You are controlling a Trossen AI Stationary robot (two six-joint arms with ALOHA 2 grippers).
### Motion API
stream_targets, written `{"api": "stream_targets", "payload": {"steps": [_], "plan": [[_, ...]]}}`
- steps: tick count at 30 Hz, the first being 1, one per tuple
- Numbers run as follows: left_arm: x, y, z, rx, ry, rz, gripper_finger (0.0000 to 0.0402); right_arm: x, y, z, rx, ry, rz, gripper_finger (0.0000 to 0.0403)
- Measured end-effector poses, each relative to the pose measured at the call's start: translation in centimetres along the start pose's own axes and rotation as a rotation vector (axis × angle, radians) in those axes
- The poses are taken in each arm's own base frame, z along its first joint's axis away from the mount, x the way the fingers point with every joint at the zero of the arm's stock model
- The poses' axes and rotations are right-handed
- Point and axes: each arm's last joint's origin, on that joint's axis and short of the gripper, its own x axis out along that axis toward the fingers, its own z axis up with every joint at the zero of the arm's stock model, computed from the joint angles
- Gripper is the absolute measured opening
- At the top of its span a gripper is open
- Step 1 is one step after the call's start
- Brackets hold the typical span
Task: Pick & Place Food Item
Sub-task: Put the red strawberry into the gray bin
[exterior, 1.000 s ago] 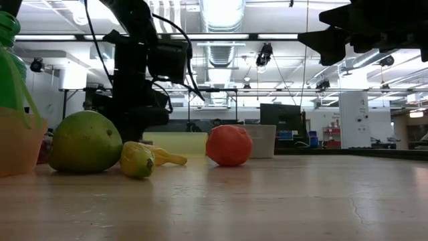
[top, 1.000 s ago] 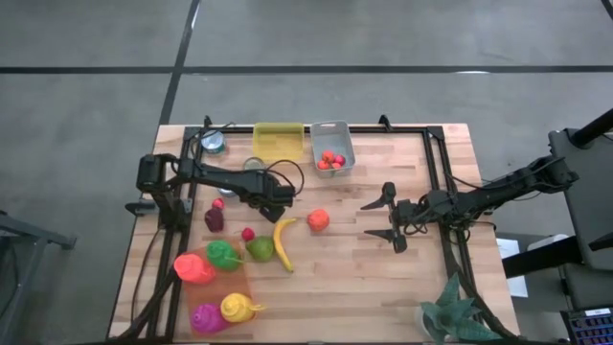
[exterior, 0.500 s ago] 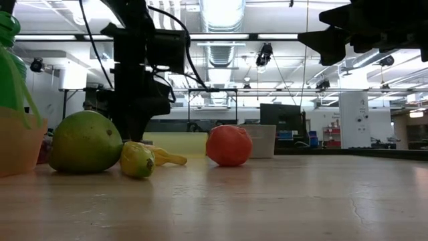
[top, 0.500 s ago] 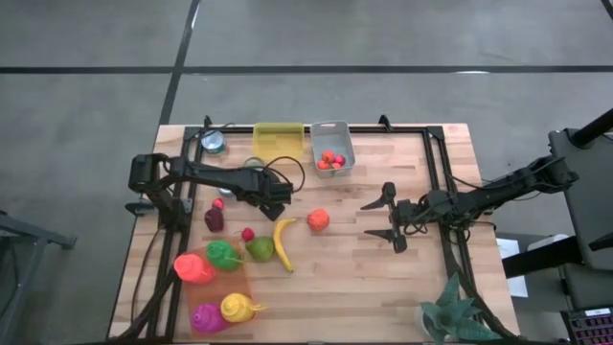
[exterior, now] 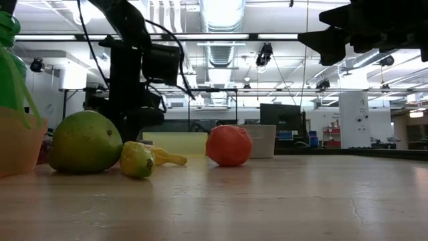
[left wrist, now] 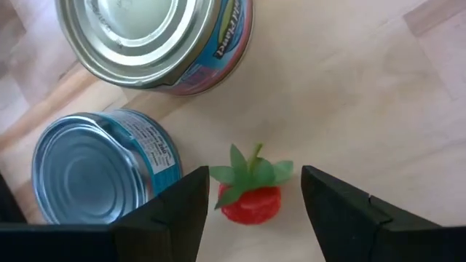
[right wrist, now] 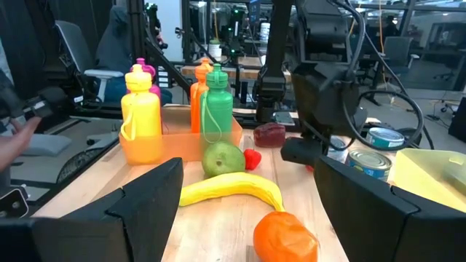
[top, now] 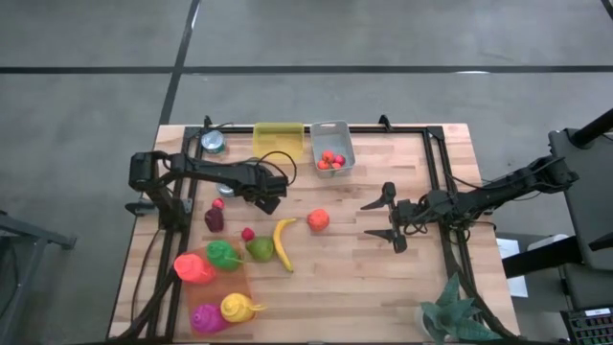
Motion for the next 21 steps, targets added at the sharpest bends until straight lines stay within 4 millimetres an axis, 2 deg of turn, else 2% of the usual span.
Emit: {"api": "stream_targets", "payload": {"steps": [9, 21], "plan": [[0.3, 0.2, 0.2, 0.011, -0.008, 0.0, 0.022, 0.0, 0.0, 0.0, 0.0, 0.0, 0.0, 0.0306], [1.8, 0.4, 0.0, 0.016, -0.025, -0.03, 0.022, 0.0, 0.0, 0.0, 0.0, 0.0, 0.0, 0.0306]]}}
